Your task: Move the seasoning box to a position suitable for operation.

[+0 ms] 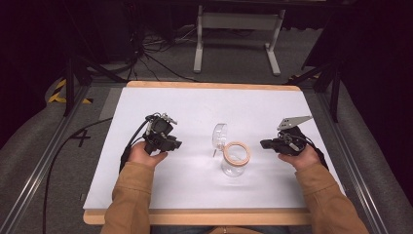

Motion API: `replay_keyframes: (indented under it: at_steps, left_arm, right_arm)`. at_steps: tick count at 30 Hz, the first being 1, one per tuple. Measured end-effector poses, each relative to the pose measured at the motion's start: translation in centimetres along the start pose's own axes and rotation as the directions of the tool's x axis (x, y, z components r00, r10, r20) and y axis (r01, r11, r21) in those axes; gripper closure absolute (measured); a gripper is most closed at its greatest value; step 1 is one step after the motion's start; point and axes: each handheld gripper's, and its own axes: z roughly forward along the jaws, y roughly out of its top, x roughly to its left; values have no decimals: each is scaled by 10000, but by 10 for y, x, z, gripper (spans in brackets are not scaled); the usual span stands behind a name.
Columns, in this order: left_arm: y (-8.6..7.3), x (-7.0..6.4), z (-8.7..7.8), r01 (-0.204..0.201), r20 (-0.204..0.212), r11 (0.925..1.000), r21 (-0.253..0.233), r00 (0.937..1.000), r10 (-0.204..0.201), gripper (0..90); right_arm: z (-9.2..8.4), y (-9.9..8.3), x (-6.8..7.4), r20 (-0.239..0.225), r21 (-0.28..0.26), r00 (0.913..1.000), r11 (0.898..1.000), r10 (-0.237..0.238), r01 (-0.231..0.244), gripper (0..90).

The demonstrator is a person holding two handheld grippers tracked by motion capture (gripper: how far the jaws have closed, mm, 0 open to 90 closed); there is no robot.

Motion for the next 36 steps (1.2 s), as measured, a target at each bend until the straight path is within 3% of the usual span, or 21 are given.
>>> replay_keyframes:
  at_steps: [8, 16, 25, 36]
  left_arm:
    - [3, -7, -5, -217, 668, 9992, -327, 9975, 238, 639]
    - [7, -15, -13, -330, 718, 9980, -531, 9967, 368, 612]
    - [12, -32, -26, -719, 1063, 9936, -868, 9910, 810, 595]
    - [12, -37, -32, -747, 1242, 9931, -900, 9886, 856, 585]
  right_arm:
    - [-1, 2, 5, -396, -188, 9992, 9998, -78, 71, 892]
    - [4, 5, 11, -858, -470, 9956, 9984, -365, 325, 892]
    - [27, 3, 21, -1312, -426, 9896, 9976, -596, 545, 892]
    - [42, -1, 20, -1252, -104, 9902, 9981, -614, 605, 892]
